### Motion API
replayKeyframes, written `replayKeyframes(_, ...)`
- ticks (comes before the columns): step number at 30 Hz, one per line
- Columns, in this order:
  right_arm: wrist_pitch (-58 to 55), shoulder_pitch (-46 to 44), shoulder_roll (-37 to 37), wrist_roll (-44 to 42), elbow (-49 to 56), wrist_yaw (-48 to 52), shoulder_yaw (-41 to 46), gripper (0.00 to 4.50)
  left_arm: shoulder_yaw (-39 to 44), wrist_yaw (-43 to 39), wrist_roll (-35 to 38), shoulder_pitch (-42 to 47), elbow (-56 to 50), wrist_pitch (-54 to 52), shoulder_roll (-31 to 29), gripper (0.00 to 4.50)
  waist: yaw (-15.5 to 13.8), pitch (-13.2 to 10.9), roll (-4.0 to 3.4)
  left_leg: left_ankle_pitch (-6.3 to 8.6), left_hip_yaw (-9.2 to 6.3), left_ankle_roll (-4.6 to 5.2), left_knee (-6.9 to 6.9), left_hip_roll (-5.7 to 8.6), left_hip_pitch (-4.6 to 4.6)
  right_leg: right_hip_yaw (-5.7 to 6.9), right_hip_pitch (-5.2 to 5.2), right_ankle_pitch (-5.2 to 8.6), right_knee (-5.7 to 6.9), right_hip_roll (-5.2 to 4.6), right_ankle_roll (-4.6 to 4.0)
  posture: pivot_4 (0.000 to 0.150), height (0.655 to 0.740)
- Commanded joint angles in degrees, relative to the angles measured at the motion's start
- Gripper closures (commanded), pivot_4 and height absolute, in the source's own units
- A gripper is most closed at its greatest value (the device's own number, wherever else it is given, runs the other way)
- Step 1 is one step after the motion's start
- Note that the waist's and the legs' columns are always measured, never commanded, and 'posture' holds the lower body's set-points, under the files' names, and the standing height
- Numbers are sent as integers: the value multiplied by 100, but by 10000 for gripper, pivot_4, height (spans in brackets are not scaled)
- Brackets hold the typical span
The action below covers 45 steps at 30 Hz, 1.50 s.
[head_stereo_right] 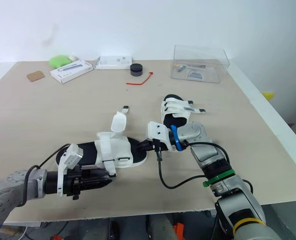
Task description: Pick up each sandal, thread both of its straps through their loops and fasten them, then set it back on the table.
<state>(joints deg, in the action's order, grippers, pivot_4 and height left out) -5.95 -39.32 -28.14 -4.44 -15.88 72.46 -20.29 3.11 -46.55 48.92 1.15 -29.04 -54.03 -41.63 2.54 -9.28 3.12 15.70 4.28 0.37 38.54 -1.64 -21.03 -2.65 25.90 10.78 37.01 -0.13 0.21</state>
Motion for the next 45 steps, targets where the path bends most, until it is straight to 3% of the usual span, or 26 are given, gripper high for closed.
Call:
replayKeyframes(1, -54, 41, -54, 156, -65, 32, -90, 45000, -98, -10, -246, 143, 108, 335, 91, 24536, 0, 0, 0, 0, 1, 0, 0, 1, 0, 0, 0, -2, 0, -1, 4, 1500, 7400)
replayKeyframes(15, -34, 29, -29, 191, -67, 23, -102, 45000, -126, -315, -781, 432, 594, 846, -14, 24536, 0, 0, 0, -2, 6, 4, 2, 2, 0, 1, 0, -4, -1, -2, 5, 1500, 7400)
replayKeyframes(20, -47, 28, -16, 190, -54, 16, -107, 45000, -186, -276, -724, 374, 395, 797, 103, 24536, 1, 0, 0, -3, 10, 5, 2, 3, 1, 0, 0, -10, -1, -3, 15, 1500, 7400)
replayKeyframes(28, -65, 93, -55, 185, -4, 23, -104, 45000, 411, -473, -442, -281, -43, 673, -403, 24536, 3, -1, 0, -3, 2, 5, -1, -2, -2, 1, 4, -8, -1, -4, 13, 1500, 7400)
replayKeyframes(34, -50, 75, -30, 188, -46, 38, -121, 45000, 708, -416, -345, -143, 54, 645, -538, 24536, 2, -1, -1, -3, 1, 5, -1, -3, -2, 4, 3, 1, -1, -2, -2, 1500, 7400)
replayKeyframes(45, -2, 19, -31, 211, -124, 56, -114, 45000, -284, -406, -732, 279, 238, 819, 2, 24536, 5, 0, 1, -2, 10, 4, -2, -1, 0, 0, 3, -10, -2, -3, 17, 1500, 7400)
